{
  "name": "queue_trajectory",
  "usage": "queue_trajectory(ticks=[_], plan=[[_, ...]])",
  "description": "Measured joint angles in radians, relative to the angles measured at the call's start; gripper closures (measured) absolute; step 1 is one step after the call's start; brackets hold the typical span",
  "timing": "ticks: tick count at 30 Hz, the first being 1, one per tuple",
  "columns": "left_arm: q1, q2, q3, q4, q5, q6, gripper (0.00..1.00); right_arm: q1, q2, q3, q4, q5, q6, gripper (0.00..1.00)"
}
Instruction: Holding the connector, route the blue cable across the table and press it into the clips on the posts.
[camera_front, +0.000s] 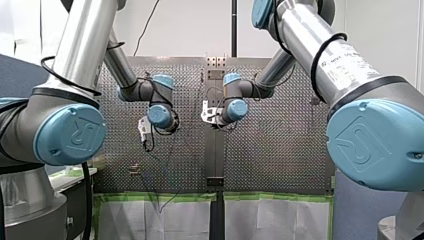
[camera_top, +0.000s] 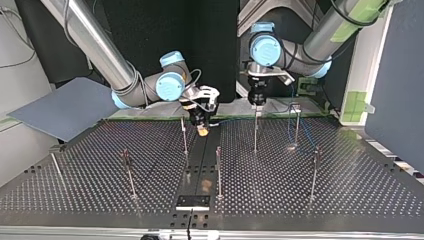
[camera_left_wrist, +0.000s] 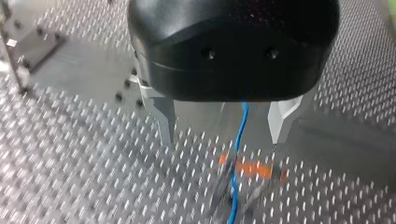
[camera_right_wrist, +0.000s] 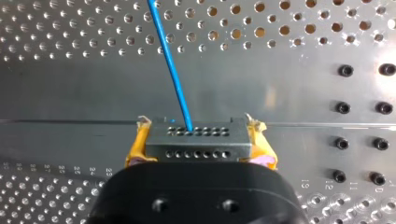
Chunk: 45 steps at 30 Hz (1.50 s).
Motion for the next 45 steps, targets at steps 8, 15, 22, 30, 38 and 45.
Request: queue_trajectory(ticks=[8,15,22,30,38,45], plan=[[-0.075,-0.001,0.024,0.036,0.047,-0.022,0.02,0.000,0.001,0.000,-0.001,0.000,0.000,1.00],[-0.135,-0.004,0.067,0.019,0.072,-0.074,0.02,0.000,0.001,0.000,-0.001,-0.002,0.004,1.00],[-0.139,-0.047,0.070,-0.009,0.051,-0.103,0.02,0.000,0.001,0.000,-0.001,-0.003,0.005,1.00],[-0.129,-0.067,0.071,0.019,-0.001,-0.093,0.02,0.000,0.001,0.000,-0.001,-0.003,0.005,1.00],[-0.116,-0.088,0.092,0.073,0.010,-0.098,0.02,0.000,0.001,0.001,-0.002,-0.003,0.005,1.00],[-0.104,-0.141,0.144,0.087,0.017,-0.109,0.02,-0.001,0.002,0.000,-0.001,-0.004,0.005,1.00]])
